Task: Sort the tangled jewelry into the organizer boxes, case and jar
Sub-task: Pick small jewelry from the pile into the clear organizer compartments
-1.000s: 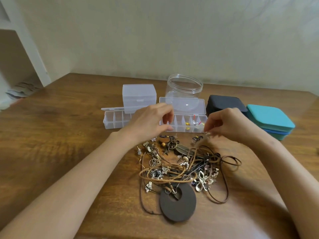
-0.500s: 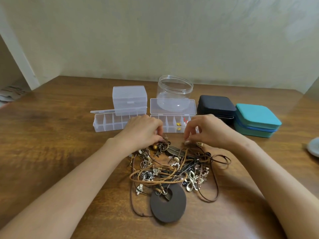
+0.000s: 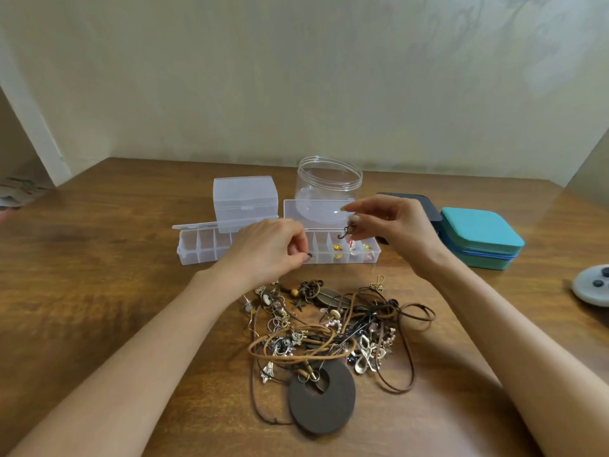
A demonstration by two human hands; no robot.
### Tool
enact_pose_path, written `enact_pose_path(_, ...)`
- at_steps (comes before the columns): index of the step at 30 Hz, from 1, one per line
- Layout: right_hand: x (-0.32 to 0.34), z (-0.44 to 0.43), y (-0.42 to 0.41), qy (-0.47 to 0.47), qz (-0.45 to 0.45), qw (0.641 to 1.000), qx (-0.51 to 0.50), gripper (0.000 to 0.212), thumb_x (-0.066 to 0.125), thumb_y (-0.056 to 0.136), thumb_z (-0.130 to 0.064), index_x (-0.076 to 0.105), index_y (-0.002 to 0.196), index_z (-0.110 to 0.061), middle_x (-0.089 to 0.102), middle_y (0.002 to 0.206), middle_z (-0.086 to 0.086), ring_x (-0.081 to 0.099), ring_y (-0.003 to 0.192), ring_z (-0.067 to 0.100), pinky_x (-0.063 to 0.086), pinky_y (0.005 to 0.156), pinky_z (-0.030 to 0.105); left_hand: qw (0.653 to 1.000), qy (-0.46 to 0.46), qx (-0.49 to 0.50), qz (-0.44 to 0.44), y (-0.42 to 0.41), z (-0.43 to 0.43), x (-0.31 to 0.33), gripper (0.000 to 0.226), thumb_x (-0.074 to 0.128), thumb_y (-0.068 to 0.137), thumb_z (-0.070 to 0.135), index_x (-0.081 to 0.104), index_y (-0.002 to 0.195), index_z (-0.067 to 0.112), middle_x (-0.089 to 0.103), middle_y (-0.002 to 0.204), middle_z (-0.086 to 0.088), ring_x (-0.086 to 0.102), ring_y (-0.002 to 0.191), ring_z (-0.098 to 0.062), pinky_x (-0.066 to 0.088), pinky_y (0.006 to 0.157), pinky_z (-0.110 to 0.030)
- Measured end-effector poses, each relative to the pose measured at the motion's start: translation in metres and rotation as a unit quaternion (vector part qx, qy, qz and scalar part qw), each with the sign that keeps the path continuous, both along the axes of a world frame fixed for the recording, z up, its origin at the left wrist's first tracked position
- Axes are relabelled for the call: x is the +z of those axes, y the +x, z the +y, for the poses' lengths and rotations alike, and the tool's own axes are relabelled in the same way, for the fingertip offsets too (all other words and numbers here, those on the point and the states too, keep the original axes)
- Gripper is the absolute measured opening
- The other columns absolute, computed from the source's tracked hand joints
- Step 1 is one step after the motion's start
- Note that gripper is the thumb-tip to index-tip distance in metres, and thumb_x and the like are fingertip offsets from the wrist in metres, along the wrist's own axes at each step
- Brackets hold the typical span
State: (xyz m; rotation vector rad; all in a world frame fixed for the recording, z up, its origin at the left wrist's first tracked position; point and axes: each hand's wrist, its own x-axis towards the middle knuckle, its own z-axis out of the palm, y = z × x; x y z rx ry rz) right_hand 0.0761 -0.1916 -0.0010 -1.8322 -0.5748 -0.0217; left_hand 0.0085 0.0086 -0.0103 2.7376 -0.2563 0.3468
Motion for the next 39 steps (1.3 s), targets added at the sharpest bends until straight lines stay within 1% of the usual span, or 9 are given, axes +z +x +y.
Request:
enact_pose_path(5,-0.002,0.024,0.008,-0.089,-0.094,0.991,-0.029,0.018,0.072,0.081,-0.003,0.069,0.098,-0.007,0.072,0.083,0.008,0.070,0.070,0.013,0.057,0.070,0.022,0.997,-0.080,-0.012,-0.006,-0.001,0.002,0.007,0.012,0.065,0.086,0.028,0.055,0.081,0.025,0.054,0.076,0.020,0.044,0.061,0.002,0.033,0.058,-0.021)
enact_pose_path(12,0.000,0.043,0.021,-0.206,-0.151,0.967,-0.016,0.014,0.072,0.080,-0.001,0.073,0.093,-0.007,0.072,0.088,0.006,0.068,0.077,0.010,0.054,0.077,0.019,0.925,-0.373,-0.028,0.060,-0.002,0.005,0.013,0.014,0.066,0.086,0.012,0.057,0.096,0.010,0.075,0.082,0.000,0.068,0.079,-0.002,0.052,0.074,-0.018)
enact_pose_path(15,-0.005,0.044,0.021,-0.256,-0.141,0.956,0.008,0.011,0.071,0.082,-0.004,0.073,0.091,-0.009,0.072,0.089,0.004,0.064,0.076,0.007,0.052,0.079,0.019,0.909,-0.409,-0.032,0.076,-0.003,0.006,0.016,0.013,0.064,0.087,0.009,0.057,0.098,0.010,0.075,0.081,0.001,0.067,0.076,0.000,0.049,0.064,-0.009)
enact_pose_path(20,-0.015,0.044,0.020,-0.298,-0.143,0.943,0.030,0.016,0.068,0.084,-0.006,0.073,0.100,-0.010,0.070,0.094,0.002,0.054,0.073,-0.002,0.039,0.063,0.004,0.891,-0.442,-0.025,0.102,-0.001,0.009,0.015,0.016,0.063,0.085,0.004,0.058,0.100,0.008,0.075,0.086,-0.005,0.070,0.077,-0.011,0.054,0.065,-0.019)
enact_pose_path(29,-0.003,0.028,0.019,-0.178,-0.170,0.968,-0.049,0.022,0.064,0.087,-0.001,0.072,0.103,-0.013,0.070,0.092,-0.003,0.057,0.074,-0.004,0.043,0.067,0.002,0.878,-0.469,-0.021,0.093,-0.001,0.010,0.014,0.022,0.060,0.085,-0.004,0.058,0.099,0.013,0.075,0.088,-0.003,0.071,0.082,-0.013,0.057,0.071,-0.021)
enact_pose_path(32,0.003,0.021,0.018,-0.150,-0.154,0.975,-0.055,0.021,0.064,0.086,0.001,0.072,0.100,-0.013,0.071,0.091,0.000,0.063,0.079,0.003,0.051,0.074,0.011,0.875,-0.476,-0.015,0.088,0.000,0.011,0.013,0.023,0.059,0.086,-0.004,0.057,0.099,0.015,0.075,0.088,-0.002,0.071,0.083,-0.012,0.057,0.071,-0.021)
enact_pose_path(34,0.008,0.018,0.013,-0.124,-0.113,0.986,-0.017,0.019,0.065,0.086,-0.003,0.072,0.100,-0.014,0.072,0.093,0.001,0.065,0.083,0.006,0.054,0.074,0.019,0.875,-0.475,-0.013,0.090,0.000,0.011,0.012,0.024,0.060,0.086,-0.004,0.057,0.100,0.015,0.075,0.087,-0.001,0.071,0.082,-0.012,0.056,0.070,-0.019)
enact_pose_path(37,0.014,0.022,-0.001,-0.050,-0.025,0.995,0.081,0.015,0.066,0.086,-0.010,0.071,0.099,-0.016,0.071,0.091,0.001,0.064,0.075,-0.004,0.047,0.063,0.009,0.878,-0.469,-0.013,0.089,0.000,0.009,0.011,0.025,0.062,0.085,-0.002,0.057,0.103,0.015,0.075,0.086,-0.001,0.071,0.081,-0.012,0.055,0.069,-0.018)
enact_pose_path(39,0.012,0.030,-0.008,-0.067,-0.033,0.992,0.106,0.013,0.067,0.085,-0.014,0.070,0.098,-0.018,0.070,0.085,-0.003,0.062,0.070,-0.007,0.044,0.060,0.008,0.881,-0.466,-0.019,0.079,0.000,0.007,0.011,0.025,0.063,0.084,0.000,0.056,0.105,0.014,0.074,0.084,-0.002,0.071,0.078,-0.012,0.054,0.068,-0.017)
